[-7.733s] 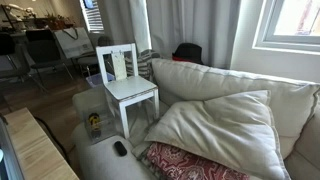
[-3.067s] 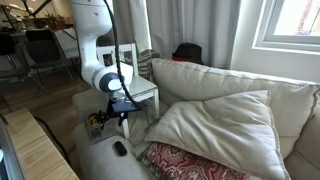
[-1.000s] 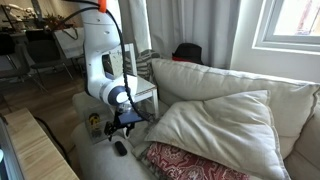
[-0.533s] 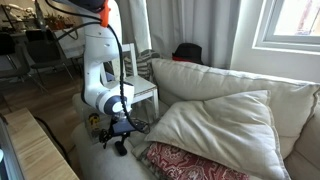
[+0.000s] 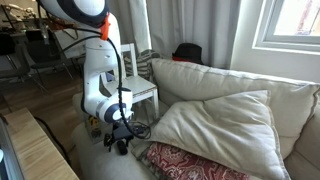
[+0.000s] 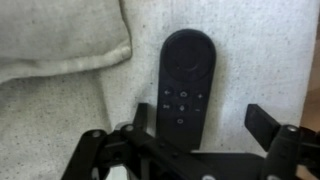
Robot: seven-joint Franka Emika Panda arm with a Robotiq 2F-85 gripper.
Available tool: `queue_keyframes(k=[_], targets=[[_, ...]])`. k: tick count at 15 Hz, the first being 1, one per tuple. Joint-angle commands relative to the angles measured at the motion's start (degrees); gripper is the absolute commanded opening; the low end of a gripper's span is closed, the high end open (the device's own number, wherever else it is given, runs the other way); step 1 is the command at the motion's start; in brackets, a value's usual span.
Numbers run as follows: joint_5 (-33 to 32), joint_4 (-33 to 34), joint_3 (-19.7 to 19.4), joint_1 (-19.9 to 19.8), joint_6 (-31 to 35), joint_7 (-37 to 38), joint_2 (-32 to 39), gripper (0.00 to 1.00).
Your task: Put the black remote on the white chair
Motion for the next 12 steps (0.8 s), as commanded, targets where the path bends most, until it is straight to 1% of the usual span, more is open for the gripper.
queue_keyframes(k=[1,4,5,6,8,12], targets=[[-3.22,0.65,-2.25,1.35,2.49,3.73,0.96,1.0],[-5.01,0.28,-2.36,0.43,1.81,3.61,0.56,1.0],[-5.44,0.18,-2.21,0.08,1.8,3.36,0.41,0.97],[-5.76,0.19,-2.18,0.02,1.82,3.39,0.32,0.74],[-6.14,0.17,-2.03,-0.06,2.02,3.53,0.11,0.7],[-6.44,-0.76,-2.05,-0.23,3.34,3.92,-0.94,0.37]])
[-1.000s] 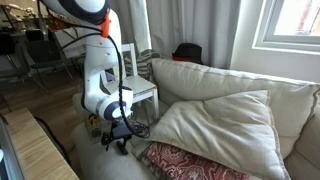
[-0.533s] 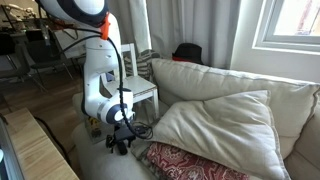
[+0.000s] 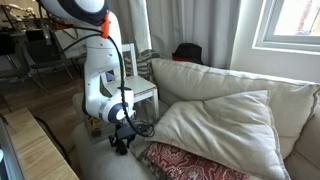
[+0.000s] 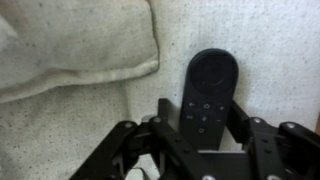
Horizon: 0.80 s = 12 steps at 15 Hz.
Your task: Put the black remote on the white chair
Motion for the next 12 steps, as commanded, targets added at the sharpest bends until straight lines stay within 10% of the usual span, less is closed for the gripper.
queue_keyframes(k=[1,3,12], targets=[[-2.22,-1.28,-0.29,-0.54,1.8,2.33,-0.9,0.3],[-2.27,-3.16,-0.98,-0.3,2.46,3.14,-2.71,0.18],[-3.79,-24.44,-4.38,1.93,4.5,7.66,-23.57,0.18]])
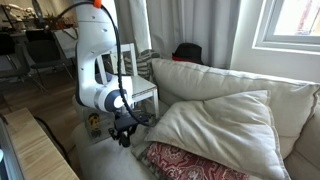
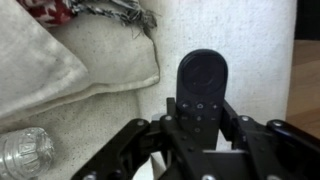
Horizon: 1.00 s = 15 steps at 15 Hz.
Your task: Put the black remote on the white chair
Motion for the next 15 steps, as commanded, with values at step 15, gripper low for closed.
queue_keyframes(k=[15], targets=[[1.33,-21.79,12.95,-3.17,0.15,26.86,-35.56,0.43]])
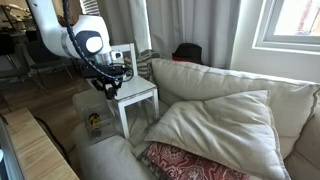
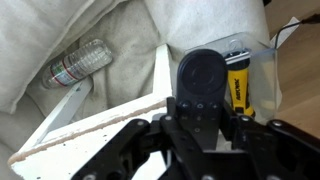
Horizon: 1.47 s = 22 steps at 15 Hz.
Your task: Put the black remote on the white chair
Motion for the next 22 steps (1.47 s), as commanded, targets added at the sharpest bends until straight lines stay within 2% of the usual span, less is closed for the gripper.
queue_keyframes(k=[1,5,6,8,9,10,14,15,18,22], targets=[[-1.54,0.23,0.24,-0.51,-0.25,1.1,0.02,0.43],[-1.63,0.17,0.01,-0.55,-0.21,1.11,0.55,0.43],[-1.64,0.18,0.01,-0.55,-0.21,1.11,0.6,0.18],[-0.95,1.45,-2.54,3.06,1.6,4.12,-0.83,0.18],[0.07,2.84,-2.1,3.67,2.1,5.97,-0.7,0.18],[0.67,4.31,-3.76,6.45,1.97,8.52,-0.92,0.18],[4.26,11.51,-16.05,22.05,-0.32,21.89,1.11,0.18],[5.28,13.35,-18.13,24.93,-0.77,25.06,2.48,0.18],[8.33,17.09,-17.95,26.87,-4.63,33.43,5.24,0.18],[12.74,19.8,-14.26,24.69,-8.04,39.68,7.9,0.18]])
